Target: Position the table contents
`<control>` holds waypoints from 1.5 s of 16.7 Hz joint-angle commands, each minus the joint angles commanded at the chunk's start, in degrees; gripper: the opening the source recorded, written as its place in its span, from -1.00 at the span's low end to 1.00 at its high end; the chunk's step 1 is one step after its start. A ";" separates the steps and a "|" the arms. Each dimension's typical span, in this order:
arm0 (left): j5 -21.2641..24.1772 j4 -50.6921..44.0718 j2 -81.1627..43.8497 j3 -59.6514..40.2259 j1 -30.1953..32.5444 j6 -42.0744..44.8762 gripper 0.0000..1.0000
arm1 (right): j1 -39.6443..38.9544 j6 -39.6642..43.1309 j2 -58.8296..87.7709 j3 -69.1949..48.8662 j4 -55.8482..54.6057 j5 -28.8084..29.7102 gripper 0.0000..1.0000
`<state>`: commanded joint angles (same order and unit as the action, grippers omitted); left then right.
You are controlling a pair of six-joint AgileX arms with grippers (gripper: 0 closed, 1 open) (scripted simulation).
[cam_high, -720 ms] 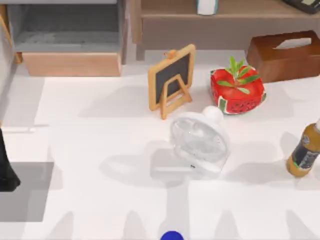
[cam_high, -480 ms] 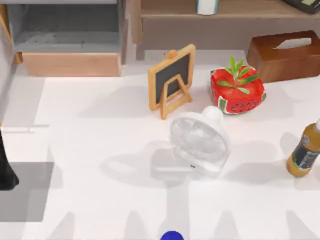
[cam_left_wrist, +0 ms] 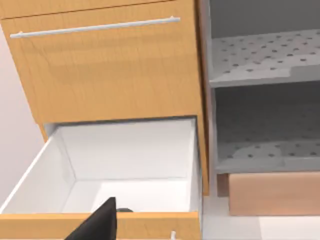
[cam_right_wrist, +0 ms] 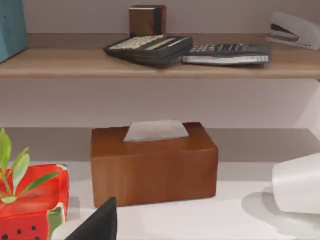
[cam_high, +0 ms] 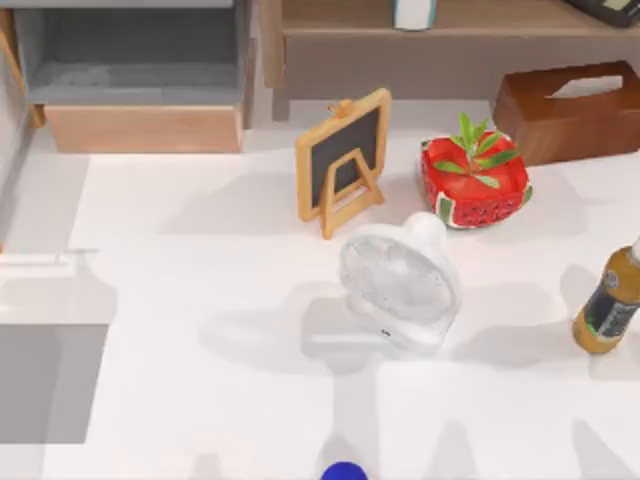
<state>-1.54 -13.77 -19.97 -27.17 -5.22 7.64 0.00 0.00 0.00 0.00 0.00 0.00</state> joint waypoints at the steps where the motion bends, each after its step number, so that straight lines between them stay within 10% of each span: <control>1: -0.24 -2.41 -3.65 -4.81 -0.86 1.22 1.00 | 0.00 0.00 0.00 0.00 0.00 0.00 1.00; 15: -1.13 -39.65 -68.67 -75.54 -12.07 13.63 1.00 | 0.00 0.00 0.00 0.00 0.00 0.00 1.00; 25: 1.30 -57.89 -111.07 -106.16 -14.56 11.64 1.00 | 0.00 0.00 0.00 0.00 0.00 0.00 1.00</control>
<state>-0.24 -71.65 -131.04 -133.32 -19.78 19.28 0.00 0.00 0.00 0.00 0.00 0.00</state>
